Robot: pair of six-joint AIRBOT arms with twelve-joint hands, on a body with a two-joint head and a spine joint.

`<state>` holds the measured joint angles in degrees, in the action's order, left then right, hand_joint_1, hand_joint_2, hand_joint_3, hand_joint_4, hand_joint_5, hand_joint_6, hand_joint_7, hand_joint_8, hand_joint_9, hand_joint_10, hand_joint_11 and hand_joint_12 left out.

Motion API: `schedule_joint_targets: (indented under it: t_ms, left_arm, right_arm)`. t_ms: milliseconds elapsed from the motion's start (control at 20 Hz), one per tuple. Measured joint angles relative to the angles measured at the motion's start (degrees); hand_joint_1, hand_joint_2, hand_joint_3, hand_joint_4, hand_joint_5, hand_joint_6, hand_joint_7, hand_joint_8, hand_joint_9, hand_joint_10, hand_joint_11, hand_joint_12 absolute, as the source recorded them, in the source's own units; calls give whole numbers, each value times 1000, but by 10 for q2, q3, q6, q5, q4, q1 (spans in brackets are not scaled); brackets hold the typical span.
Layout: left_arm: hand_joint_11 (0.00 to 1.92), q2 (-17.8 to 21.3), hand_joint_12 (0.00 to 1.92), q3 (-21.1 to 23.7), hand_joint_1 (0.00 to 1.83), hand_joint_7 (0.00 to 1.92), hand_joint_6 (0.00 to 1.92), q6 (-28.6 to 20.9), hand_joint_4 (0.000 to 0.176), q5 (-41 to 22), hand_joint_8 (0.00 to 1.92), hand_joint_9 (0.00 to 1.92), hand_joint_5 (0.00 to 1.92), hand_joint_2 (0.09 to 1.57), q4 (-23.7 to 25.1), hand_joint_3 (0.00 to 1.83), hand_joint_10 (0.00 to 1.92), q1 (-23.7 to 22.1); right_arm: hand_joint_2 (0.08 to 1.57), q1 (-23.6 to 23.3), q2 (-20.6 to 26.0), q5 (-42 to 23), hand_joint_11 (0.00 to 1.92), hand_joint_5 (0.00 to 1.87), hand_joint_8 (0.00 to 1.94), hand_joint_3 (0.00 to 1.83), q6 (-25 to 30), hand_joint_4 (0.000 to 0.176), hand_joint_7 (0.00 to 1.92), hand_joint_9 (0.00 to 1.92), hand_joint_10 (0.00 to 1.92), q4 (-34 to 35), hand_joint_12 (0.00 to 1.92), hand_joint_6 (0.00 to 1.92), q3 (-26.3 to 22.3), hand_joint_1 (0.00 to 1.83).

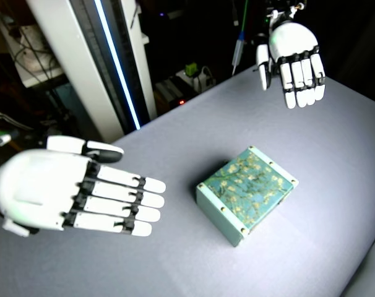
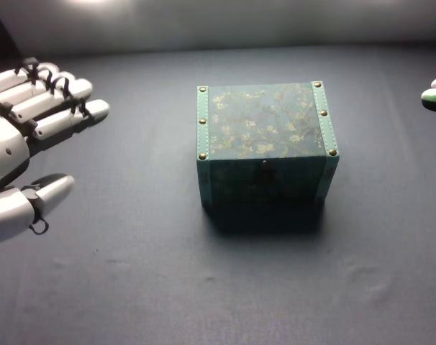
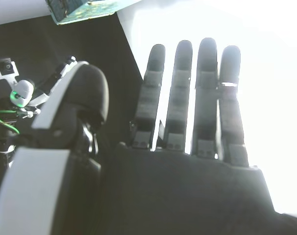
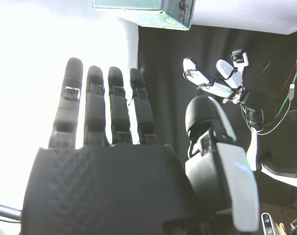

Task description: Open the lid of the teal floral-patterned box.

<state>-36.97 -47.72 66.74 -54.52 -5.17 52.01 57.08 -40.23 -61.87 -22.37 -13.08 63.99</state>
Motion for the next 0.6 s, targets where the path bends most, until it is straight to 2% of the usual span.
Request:
schedule_joint_targets:
  t_ms: [150,200,350,450,600]
  left_arm:
    - [13,-9,77,-9,0,22,8,0,0,15,4,34,75,1571,9,83,7,-16]
    - [2,-20,69,-18,0,30,5,0,0,35,6,42,70,1571,15,110,8,-28]
    - [0,-54,32,-47,0,0,4,0,0,103,0,20,27,1554,33,32,0,-62]
    - [48,-79,64,-64,0,75,13,11,0,165,12,77,116,1570,57,92,10,-91]
    - [68,-96,99,-79,0,141,3,14,0,198,6,147,154,1571,63,130,11,-105]
  right_arm:
    - [1560,0,-5,3,0,168,1,4,1,0,151,111,1,-7,605,1,8,42]
    - [1564,0,-10,7,0,148,5,9,6,0,127,74,9,-14,503,5,14,93]
    - [1545,0,-19,29,0,176,3,0,18,0,109,70,4,-41,448,7,21,119]
    - [1542,-31,-32,64,0,182,1,0,25,0,111,86,2,-76,570,1,38,81]
    - [1536,-83,-54,102,0,182,8,0,49,0,115,60,5,-123,375,1,62,79]
